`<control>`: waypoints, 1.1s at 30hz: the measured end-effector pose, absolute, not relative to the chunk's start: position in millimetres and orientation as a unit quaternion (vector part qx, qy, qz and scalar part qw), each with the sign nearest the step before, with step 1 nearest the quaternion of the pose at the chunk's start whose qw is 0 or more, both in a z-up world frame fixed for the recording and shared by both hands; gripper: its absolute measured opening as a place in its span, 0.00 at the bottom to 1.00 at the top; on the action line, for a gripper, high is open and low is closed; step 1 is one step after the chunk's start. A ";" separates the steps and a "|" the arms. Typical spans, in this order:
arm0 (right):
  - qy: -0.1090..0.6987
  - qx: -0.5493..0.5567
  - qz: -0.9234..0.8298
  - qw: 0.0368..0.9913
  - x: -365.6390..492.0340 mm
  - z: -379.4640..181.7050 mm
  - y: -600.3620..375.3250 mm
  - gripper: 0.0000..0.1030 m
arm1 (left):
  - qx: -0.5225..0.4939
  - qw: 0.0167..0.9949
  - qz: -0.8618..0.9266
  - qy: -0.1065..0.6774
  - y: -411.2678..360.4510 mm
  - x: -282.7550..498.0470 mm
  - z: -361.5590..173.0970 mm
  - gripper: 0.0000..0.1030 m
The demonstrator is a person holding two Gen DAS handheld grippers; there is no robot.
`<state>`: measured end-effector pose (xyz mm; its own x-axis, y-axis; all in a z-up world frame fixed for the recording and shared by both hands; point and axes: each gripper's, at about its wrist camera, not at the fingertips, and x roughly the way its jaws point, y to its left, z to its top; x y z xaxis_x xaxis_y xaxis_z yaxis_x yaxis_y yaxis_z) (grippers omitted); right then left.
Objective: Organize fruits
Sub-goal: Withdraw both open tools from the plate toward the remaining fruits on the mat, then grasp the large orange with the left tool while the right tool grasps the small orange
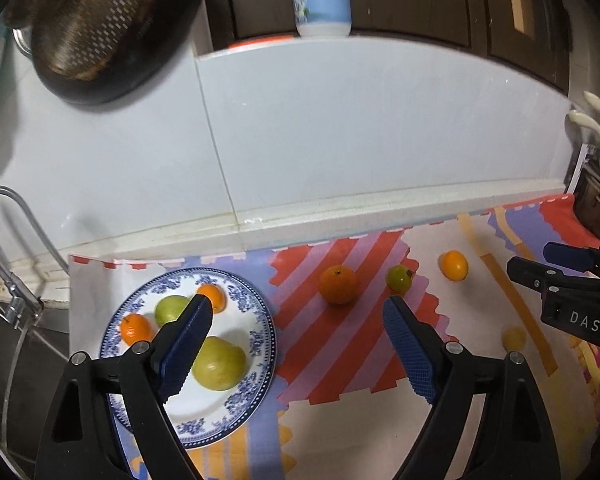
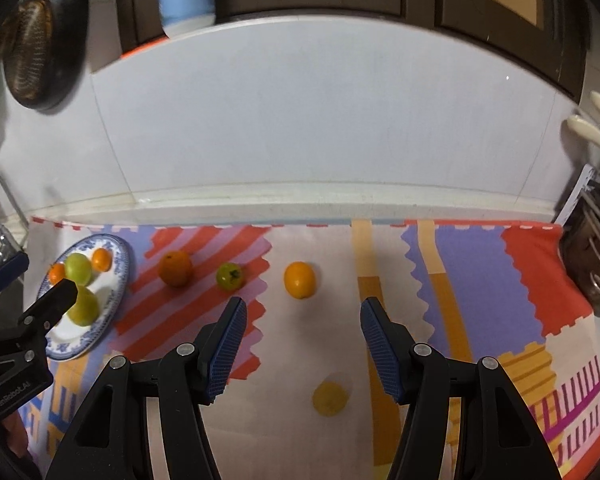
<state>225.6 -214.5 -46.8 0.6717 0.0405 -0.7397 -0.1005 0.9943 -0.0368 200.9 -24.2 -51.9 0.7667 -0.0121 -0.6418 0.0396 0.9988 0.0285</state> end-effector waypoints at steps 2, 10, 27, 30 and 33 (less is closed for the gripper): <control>0.412 -0.035 0.038 0.910 234.0 -54.0 -215.5 0.58 | 0.019 0.936 -0.016 0.351 -24.8 210.1 -58.6 0.85; 0.443 -0.034 0.041 0.895 263.3 -80.2 -217.9 0.58 | 0.027 0.924 -0.029 0.381 -32.7 244.7 -83.4 0.85; 0.484 -0.027 0.052 0.873 311.2 -114.3 -215.0 0.58 | 0.016 0.903 -0.059 0.426 -40.0 298.6 -119.3 0.79; 0.489 -0.025 0.051 0.871 316.6 -118.3 -215.3 0.58 | 0.011 0.899 -0.063 0.433 -40.7 305.1 -123.8 0.77; 0.491 -0.025 0.051 0.869 320.6 -121.0 -215.2 0.58 | 0.007 0.898 -0.065 0.435 -41.2 309.0 -126.7 0.74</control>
<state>320.6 -215.2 -121.0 0.5127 0.0637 -0.8562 -0.1129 0.9936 0.0063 309.0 -41.2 -126.7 0.6125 -0.1102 -0.7828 0.1224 0.9915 -0.0438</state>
